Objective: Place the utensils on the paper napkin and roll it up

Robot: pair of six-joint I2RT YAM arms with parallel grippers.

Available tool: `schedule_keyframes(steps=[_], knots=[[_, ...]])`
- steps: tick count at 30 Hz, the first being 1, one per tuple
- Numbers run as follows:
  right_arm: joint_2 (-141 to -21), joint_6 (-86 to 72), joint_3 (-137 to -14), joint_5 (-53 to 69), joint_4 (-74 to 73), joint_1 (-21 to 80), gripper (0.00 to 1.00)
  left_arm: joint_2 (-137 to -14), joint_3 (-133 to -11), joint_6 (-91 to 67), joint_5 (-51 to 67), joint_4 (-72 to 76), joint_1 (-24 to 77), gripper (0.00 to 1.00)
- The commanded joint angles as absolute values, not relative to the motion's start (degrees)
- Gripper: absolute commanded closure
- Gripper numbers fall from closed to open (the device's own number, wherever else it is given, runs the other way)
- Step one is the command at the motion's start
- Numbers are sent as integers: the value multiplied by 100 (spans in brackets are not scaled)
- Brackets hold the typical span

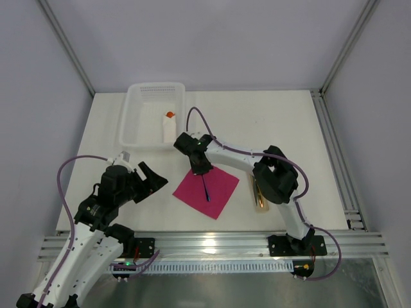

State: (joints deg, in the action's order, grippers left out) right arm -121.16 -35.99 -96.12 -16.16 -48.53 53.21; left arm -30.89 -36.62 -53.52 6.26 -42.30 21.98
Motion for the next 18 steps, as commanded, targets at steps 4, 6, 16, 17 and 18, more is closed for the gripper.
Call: schedule_keyframes(steps=[4, 6, 16, 17, 18], knots=[[-12217, -3630, -9958, -1679, -4904, 5344, 96, -3102, -3832, -5238, 694, -4219, 2171, 19], [-12234, -3630, -9993, -1696, -4948, 5344, 96, -3102, -3832, -5238, 721, -4192, 2171, 19], [-12226, -3621, -9914, -2022, -5194, 5291, 96, -3094, -3823, -5212, 738, -4210, 2171, 19], [-12217, -3621, -9879, -2021, -5194, 5265, 96, -3085, -3815, -5212, 747, -4219, 2180, 19], [-12208, -3621, -9862, -2021, -5186, 5265, 96, -3085, -3814, -5212, 738, -4210, 2171, 19]])
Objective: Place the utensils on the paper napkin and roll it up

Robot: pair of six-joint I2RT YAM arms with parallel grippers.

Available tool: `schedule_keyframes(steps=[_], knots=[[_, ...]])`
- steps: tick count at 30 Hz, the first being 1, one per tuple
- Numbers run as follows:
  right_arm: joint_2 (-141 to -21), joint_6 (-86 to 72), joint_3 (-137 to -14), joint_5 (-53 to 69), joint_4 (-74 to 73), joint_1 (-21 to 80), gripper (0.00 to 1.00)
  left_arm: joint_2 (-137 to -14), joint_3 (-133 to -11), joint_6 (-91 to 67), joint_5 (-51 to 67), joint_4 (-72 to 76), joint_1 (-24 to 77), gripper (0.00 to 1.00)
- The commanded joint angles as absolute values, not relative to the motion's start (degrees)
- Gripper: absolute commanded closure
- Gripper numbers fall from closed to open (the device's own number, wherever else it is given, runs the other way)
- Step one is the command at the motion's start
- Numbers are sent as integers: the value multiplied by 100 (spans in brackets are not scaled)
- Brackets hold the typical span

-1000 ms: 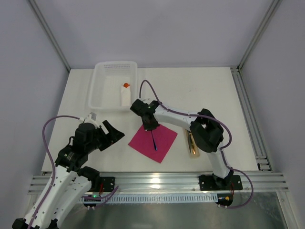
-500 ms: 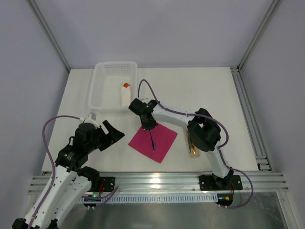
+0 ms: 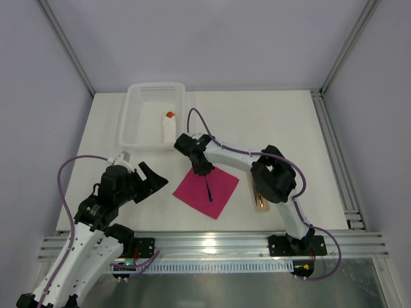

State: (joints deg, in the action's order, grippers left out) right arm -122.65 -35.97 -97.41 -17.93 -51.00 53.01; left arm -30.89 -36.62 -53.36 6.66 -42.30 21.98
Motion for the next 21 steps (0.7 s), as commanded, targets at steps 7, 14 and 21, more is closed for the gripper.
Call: schedule_keyframes(steps=[7, 14, 21], knots=[[-12261, -3568, -9861, -1960, -5159, 5229, 96, -3111, -3806, -5212, 765, -4192, 2171, 19], [-12349, -3533, -9853, -1881, -5098, 5186, 96, -3120, -3806, -5203, 782, -4184, 2171, 19], [-12401, -3498, -9835, -1784, -5027, 5186, 96, -3129, -3788, -5203, 800, -4157, 2171, 19]])
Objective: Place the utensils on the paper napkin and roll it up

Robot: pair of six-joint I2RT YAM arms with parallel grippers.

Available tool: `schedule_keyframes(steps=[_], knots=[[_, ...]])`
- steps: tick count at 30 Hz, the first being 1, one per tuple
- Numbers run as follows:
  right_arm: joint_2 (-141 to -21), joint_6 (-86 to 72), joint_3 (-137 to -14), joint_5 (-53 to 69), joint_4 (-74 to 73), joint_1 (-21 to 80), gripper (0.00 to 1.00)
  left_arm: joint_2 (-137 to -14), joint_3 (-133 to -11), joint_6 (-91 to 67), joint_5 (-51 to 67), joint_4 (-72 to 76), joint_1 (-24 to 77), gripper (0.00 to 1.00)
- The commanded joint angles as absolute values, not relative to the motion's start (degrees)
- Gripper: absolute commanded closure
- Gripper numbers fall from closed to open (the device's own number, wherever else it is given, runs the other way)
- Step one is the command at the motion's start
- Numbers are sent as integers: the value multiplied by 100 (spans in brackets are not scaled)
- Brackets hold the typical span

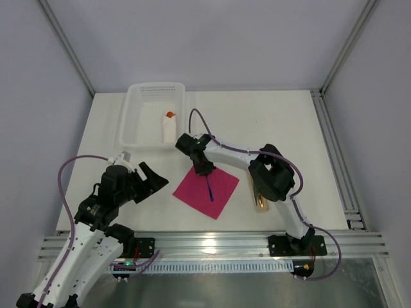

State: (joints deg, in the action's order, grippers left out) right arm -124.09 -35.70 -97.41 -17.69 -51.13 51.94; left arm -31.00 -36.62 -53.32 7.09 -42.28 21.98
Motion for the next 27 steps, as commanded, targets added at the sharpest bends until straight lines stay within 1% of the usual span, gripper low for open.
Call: schedule_keyframes(steps=[1, 3, 5, 7, 9, 15, 21, 24, 27], knots=[[-12410, -3489, -9844, -1793, -5027, 5186, 96, -3138, -3788, -5203, 809, -4157, 2171, 19], [-12419, -3481, -9853, -1775, -5027, 5186, 95, -3146, -3788, -5212, 817, -4157, 2171, 19], [-12436, -3472, -9853, -1767, -5027, 5186, 91, -3155, -3797, -5203, 817, -4157, 2171, 19], [-12437, -3472, -9861, -1758, -5027, 5186, 89, -3155, -3797, -5203, 826, -4157, 2171, 19], [-12445, -3463, -9861, -1749, -5027, 5177, 84, -3155, -3806, -5203, 826, -4148, 2171, 19], [-12402, -3428, -9914, -1775, -5080, 5177, 77, -3199, -3814, -5203, 870, -4131, 2171, 18], [-11946, -3358, -9897, -1819, -5115, 5185, 76, -3225, -3823, -5203, 905, -4131, 2180, 17], [-11385, -3331, -9616, -2073, -5177, 5177, 76, -3226, -3876, -5159, 905, -4183, 2171, 17], [-10830, -3349, -8967, -2373, -5151, 5037, 76, -3226, -3946, -5115, 888, -4236, 2171, 17]])
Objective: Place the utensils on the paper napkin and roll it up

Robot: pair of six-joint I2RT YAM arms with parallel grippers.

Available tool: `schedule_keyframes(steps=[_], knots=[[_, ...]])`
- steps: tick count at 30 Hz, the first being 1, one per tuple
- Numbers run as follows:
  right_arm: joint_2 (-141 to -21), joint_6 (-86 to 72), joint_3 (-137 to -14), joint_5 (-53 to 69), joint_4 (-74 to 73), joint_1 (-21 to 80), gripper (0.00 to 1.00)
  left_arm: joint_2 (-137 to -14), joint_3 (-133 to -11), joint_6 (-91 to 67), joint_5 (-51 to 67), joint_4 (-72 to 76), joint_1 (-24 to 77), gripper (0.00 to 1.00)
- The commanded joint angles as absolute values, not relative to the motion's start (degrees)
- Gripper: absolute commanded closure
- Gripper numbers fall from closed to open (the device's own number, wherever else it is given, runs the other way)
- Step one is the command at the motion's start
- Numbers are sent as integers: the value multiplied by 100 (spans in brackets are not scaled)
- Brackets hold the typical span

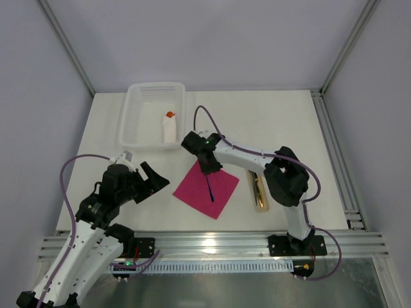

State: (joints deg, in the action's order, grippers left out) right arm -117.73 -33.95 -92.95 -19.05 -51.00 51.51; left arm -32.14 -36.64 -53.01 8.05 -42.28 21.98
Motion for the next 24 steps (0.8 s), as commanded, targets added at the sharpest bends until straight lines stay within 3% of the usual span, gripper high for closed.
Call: schedule_keyframes(steps=[1, 11, 24], knots=[[-10437, -3366, -8539, -2486, -5124, 4975, 76, -3226, -3946, -5107, 879, -4236, 2171, 17], [-8202, -3296, -5776, -2567, -4484, 3657, 82, -3252, -3788, -5141, 1169, -3929, 2171, 16], [-8525, -3191, -5247, -2294, -4052, 3437, 83, -3296, -3718, -5142, 1257, -3849, 2171, 17]])
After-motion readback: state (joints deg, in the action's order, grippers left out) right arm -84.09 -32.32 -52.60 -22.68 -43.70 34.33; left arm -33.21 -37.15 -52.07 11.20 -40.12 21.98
